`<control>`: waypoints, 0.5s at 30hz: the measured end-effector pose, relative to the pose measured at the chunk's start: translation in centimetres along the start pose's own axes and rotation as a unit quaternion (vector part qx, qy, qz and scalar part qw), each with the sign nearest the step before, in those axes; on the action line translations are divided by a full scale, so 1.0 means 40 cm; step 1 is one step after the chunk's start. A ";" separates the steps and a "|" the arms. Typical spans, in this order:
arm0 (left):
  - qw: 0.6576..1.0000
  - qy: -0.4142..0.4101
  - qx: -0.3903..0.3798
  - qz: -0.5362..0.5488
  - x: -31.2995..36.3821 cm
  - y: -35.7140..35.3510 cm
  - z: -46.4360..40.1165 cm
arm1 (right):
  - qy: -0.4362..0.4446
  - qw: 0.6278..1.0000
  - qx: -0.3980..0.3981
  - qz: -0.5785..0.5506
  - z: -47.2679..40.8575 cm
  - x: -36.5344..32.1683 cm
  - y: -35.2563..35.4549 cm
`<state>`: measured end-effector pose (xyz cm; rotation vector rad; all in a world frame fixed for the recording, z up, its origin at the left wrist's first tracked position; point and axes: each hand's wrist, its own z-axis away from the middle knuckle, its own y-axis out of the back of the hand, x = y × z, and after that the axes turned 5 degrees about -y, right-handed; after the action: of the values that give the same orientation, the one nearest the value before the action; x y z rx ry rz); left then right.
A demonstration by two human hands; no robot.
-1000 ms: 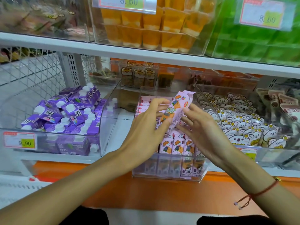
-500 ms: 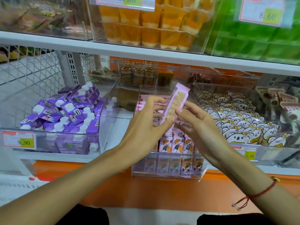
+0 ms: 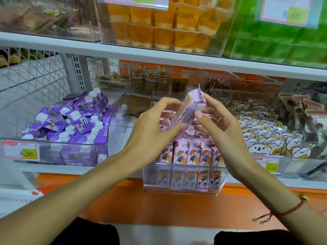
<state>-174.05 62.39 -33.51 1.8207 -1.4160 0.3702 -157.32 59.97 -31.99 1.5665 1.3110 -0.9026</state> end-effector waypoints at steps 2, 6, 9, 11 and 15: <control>1.000 -0.018 0.005 0.007 -0.001 0.009 -0.004 | 0.043 0.999 -0.017 0.029 0.008 -0.006 -0.004; 0.997 -0.081 0.006 0.002 0.001 0.031 -0.011 | 0.130 0.988 -0.038 0.072 0.018 -0.015 -0.009; 0.992 -0.121 0.009 -0.025 0.004 0.043 -0.017 | 0.155 0.985 -0.032 0.075 0.019 -0.014 -0.005; 0.991 -0.131 0.014 -0.038 0.007 0.047 -0.020 | 0.164 0.983 -0.028 0.075 0.019 -0.012 -0.005; 0.993 -0.112 -0.010 -0.032 0.008 0.051 -0.019 | 0.155 0.984 -0.025 0.080 0.016 -0.009 0.000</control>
<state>-175.63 62.59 -32.01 1.9327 -1.5014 0.1197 -157.38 59.27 -31.90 1.7955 1.3845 -0.5378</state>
